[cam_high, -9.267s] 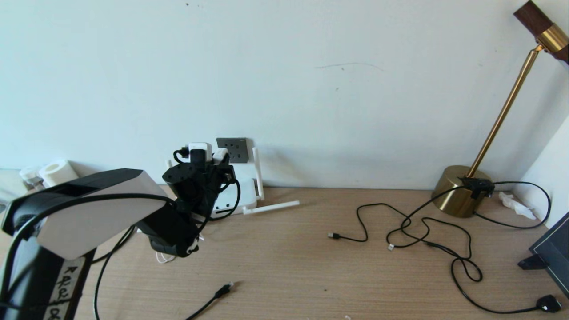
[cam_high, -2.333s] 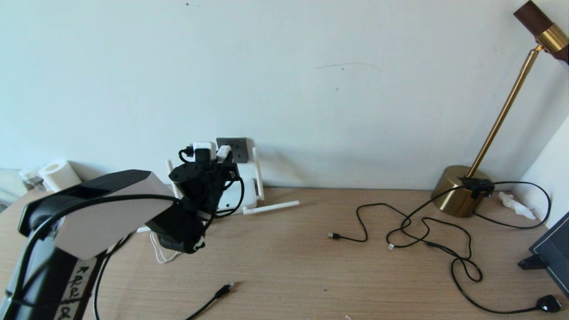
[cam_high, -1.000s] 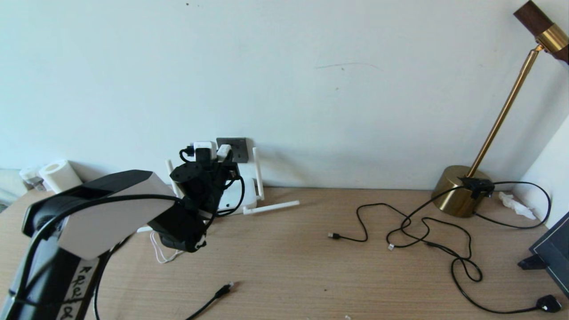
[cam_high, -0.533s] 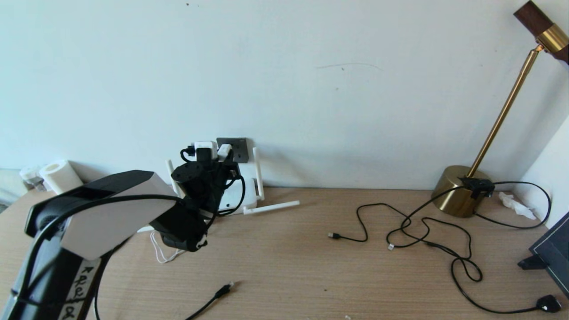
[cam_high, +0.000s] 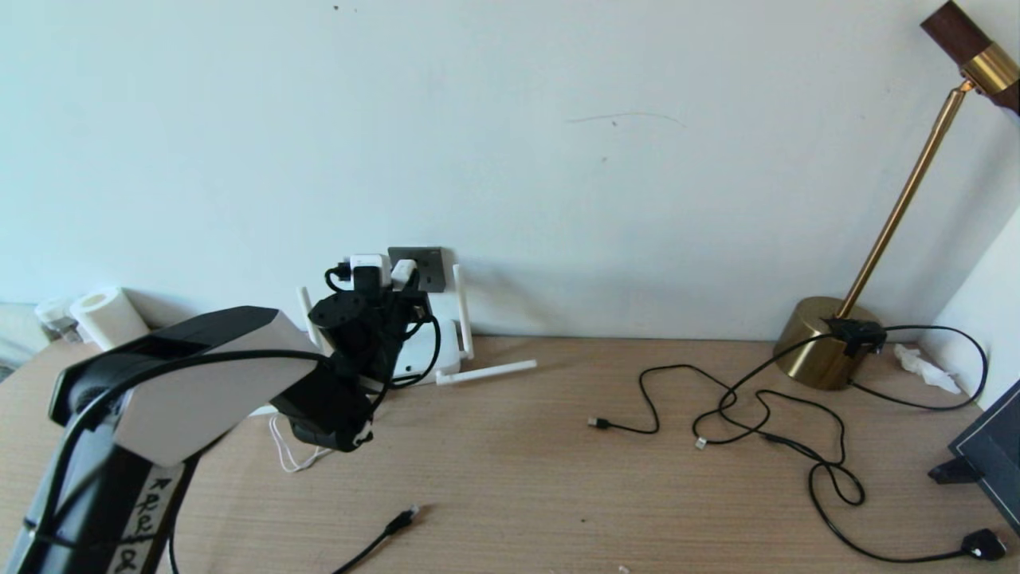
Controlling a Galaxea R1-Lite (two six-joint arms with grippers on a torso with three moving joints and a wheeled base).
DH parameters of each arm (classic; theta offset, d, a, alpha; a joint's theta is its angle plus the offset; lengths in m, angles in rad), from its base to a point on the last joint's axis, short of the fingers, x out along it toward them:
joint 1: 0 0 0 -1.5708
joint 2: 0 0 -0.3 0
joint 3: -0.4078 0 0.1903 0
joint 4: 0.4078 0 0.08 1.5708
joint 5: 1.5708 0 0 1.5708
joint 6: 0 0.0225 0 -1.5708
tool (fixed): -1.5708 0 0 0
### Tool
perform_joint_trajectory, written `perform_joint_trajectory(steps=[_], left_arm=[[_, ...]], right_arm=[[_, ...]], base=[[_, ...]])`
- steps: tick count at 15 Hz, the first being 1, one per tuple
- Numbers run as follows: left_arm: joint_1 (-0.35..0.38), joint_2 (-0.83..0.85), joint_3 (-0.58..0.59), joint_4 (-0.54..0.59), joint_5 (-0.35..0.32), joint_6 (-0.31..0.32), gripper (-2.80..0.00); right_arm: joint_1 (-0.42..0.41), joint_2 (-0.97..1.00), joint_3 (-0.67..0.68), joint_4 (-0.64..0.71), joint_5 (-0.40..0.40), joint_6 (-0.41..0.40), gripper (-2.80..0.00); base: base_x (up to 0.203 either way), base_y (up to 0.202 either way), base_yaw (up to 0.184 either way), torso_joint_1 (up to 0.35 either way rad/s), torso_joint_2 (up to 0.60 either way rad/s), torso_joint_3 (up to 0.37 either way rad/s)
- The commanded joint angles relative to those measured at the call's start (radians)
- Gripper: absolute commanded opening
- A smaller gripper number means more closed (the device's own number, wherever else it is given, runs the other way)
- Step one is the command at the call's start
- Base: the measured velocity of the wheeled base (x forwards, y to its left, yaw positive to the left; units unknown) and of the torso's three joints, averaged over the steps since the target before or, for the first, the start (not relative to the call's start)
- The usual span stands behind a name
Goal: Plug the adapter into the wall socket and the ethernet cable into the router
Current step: Plug plug into socket
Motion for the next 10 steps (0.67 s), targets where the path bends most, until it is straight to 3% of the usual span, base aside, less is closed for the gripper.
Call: perform_joint_trajectory(steps=[1, 10], left_arm=[[0.000, 0.002, 0.000, -0.009, 0.002, 0.000, -2.80], [0.002, 0.021, -0.016, -0.009, 0.003, 0.000, -2.80]], right_arm=[[0.000, 0.002, 0.000, 0.000, 0.000, 0.000, -2.80], [0.000, 0.002, 0.000, 0.000, 0.000, 0.000, -2.80]], base=[[0.000, 0.000, 0.000, 0.000, 0.00, 0.000], [0.000, 0.000, 0.000, 0.000, 0.00, 0.000]])
